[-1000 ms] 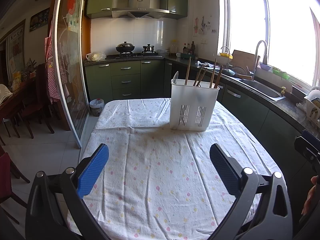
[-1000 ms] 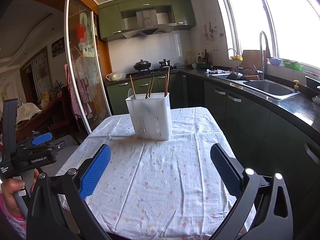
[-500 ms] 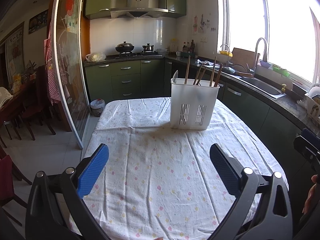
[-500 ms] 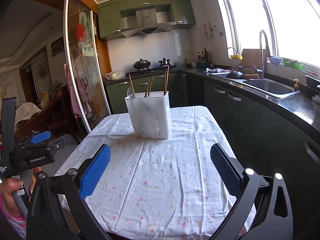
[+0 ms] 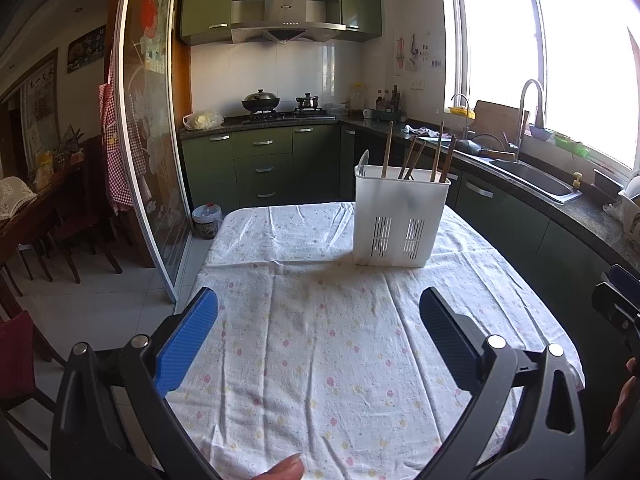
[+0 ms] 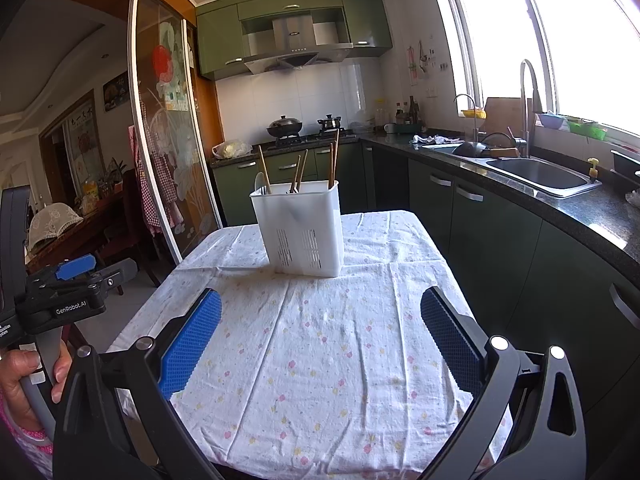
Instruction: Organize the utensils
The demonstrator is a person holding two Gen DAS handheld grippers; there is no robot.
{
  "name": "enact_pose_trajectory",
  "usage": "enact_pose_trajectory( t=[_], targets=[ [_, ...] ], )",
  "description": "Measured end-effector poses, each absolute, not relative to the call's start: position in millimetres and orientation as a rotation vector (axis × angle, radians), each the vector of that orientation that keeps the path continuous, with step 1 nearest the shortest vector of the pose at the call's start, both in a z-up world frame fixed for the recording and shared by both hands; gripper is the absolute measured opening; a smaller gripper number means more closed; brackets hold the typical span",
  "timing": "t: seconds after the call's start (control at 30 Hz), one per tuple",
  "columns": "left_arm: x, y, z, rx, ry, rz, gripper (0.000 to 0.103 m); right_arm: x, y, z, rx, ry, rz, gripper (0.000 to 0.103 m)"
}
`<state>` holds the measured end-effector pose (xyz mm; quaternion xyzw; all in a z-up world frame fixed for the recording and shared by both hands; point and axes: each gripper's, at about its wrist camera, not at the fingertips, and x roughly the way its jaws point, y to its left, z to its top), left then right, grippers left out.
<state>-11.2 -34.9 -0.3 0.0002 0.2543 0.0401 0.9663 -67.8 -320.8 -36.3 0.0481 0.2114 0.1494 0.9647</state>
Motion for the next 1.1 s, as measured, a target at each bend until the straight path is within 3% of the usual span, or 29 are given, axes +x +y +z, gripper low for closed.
enact_pose_trajectory(
  t=[1.1],
  targets=[
    [-15, -25, 2, -0.009, 0.467, 0.052, 0.096, -64, -319, -38, 0.080, 0.438, 0.303, 0.098]
  ],
)
